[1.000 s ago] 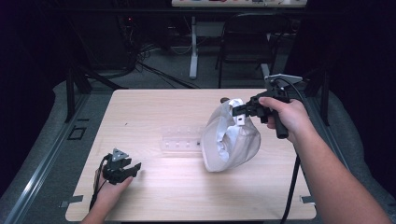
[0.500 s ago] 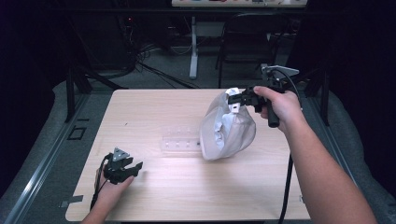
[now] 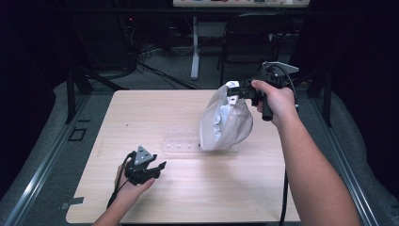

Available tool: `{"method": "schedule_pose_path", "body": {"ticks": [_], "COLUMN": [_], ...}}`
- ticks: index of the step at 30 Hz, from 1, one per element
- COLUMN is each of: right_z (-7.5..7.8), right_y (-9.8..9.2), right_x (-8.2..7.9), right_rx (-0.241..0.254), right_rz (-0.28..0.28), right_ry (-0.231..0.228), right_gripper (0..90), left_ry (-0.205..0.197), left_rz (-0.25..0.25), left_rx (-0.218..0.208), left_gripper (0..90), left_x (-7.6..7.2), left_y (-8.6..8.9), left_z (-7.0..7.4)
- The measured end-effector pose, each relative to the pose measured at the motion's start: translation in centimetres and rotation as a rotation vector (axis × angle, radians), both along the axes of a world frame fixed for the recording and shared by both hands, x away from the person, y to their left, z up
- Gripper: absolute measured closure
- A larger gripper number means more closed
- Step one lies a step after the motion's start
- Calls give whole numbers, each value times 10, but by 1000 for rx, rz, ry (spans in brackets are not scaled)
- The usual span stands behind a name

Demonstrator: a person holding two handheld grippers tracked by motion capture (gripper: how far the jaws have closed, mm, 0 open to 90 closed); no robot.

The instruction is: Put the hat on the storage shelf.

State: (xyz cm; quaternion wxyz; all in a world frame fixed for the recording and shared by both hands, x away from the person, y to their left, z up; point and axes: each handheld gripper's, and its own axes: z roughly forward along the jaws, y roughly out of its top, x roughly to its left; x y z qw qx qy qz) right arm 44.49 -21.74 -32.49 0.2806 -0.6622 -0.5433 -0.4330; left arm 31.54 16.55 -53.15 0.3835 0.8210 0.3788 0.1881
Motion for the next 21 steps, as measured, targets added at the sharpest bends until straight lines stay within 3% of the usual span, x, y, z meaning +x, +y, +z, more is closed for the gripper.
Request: {"method": "schedule_pose_path", "body": {"ticks": [7, 8, 12, 17, 21], "right_z": [-3, -4, -6, -7, -7], "right_y": [1, 2, 4, 7, 8], "right_x": [5, 6, 8, 10, 11], "right_rx": [10, 7, 6, 12, 18], "right_rz": [-16, -18, -22, -27, -30], "right_ry": [2, 4, 6, 6, 7], "right_gripper": [817, 817, 816, 816, 816], "left_ry": [-23, -23, -59, -108, -123], "left_rz": [-106, -106, -148, -169, -173], "left_rx": [-7, -7, -30, 7, 16], "left_gripper": [524, 524, 511, 501, 501], "left_x": [3, 3, 7, 10, 14], "left_y": [-49, -49, -76, -101, -114], "left_z": [8, 8, 20, 29, 34]}}
